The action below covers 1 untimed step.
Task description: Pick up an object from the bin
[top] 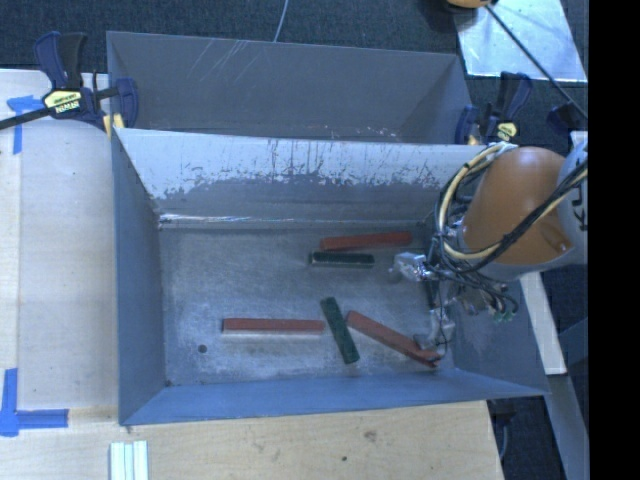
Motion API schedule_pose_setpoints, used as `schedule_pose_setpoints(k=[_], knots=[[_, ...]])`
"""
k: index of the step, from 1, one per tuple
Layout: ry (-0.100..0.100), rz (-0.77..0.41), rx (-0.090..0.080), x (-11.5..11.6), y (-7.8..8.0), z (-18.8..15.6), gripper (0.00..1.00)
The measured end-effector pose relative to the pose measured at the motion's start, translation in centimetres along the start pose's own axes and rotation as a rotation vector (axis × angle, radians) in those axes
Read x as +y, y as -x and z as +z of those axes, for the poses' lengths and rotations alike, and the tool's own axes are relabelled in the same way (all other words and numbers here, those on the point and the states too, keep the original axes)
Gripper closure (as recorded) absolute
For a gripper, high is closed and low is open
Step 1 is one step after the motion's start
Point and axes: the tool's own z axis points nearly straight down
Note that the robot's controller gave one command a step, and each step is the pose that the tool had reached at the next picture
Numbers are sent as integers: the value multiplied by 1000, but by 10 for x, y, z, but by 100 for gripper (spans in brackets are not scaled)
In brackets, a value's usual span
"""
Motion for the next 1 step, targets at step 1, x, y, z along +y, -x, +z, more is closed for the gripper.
schedule_pose_setpoints(k=[1], knots=[[0,24,1,31,-8,-7,0]])
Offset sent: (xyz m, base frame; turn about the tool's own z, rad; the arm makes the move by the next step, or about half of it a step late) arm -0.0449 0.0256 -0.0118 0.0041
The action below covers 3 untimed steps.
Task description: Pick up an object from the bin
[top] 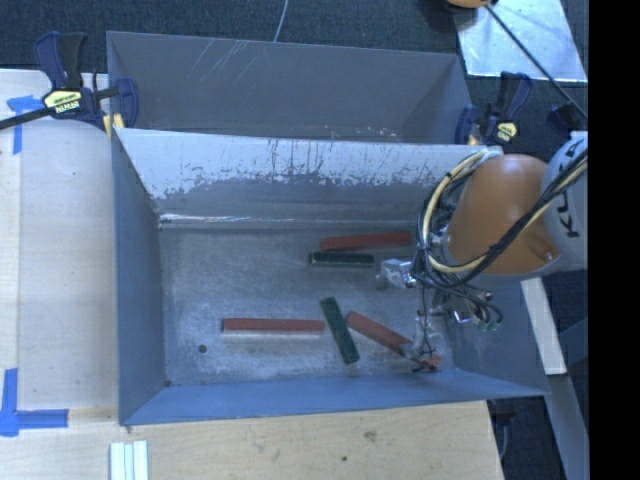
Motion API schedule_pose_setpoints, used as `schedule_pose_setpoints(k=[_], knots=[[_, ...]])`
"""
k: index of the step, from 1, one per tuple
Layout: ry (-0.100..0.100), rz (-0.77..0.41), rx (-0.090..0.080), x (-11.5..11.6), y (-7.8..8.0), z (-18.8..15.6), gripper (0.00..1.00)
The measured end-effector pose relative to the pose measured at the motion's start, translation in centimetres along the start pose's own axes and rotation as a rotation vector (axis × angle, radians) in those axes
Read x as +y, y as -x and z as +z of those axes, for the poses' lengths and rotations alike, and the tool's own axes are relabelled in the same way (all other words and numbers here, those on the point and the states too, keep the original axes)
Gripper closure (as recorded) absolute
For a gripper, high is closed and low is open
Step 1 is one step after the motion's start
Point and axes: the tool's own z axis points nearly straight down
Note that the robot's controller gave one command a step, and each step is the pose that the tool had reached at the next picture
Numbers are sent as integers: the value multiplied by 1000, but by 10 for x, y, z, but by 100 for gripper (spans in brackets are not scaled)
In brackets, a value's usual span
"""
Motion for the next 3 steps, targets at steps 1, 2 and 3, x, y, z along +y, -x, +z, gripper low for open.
schedule_pose_setpoints(k=[1,2,3], knots=[[-2,13,3,11,-19,13,0],[0,132,-3,96,15,7,100],[0,132,-3,96,15,7,100]])
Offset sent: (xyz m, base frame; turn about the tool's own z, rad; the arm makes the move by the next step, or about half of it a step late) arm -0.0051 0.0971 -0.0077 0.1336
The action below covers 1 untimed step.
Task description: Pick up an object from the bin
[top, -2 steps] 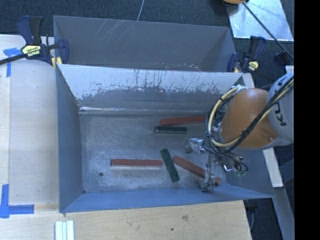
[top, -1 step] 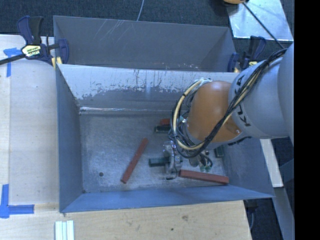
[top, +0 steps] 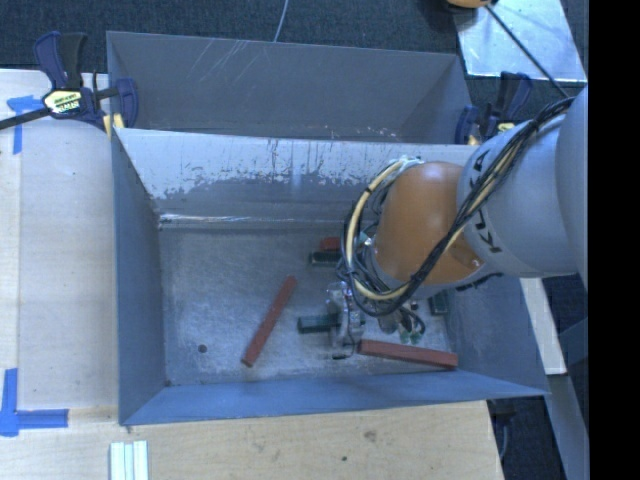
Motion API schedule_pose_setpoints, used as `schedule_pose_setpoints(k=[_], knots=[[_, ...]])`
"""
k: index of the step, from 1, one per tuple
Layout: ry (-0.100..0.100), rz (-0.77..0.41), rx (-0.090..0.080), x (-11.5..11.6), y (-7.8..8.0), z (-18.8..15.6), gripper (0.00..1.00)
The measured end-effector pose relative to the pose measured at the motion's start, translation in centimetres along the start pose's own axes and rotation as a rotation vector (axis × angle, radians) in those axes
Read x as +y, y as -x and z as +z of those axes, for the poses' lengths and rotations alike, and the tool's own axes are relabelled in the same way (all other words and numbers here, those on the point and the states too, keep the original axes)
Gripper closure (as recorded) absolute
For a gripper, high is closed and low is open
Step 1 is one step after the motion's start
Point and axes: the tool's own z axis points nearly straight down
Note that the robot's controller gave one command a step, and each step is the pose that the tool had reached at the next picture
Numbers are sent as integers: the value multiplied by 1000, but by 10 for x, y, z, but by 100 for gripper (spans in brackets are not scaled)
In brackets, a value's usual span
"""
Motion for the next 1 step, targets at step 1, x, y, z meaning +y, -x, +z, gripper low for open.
schedule_pose_setpoints(k=[1], knots=[[1,-20,0,22,14,-135,100]])
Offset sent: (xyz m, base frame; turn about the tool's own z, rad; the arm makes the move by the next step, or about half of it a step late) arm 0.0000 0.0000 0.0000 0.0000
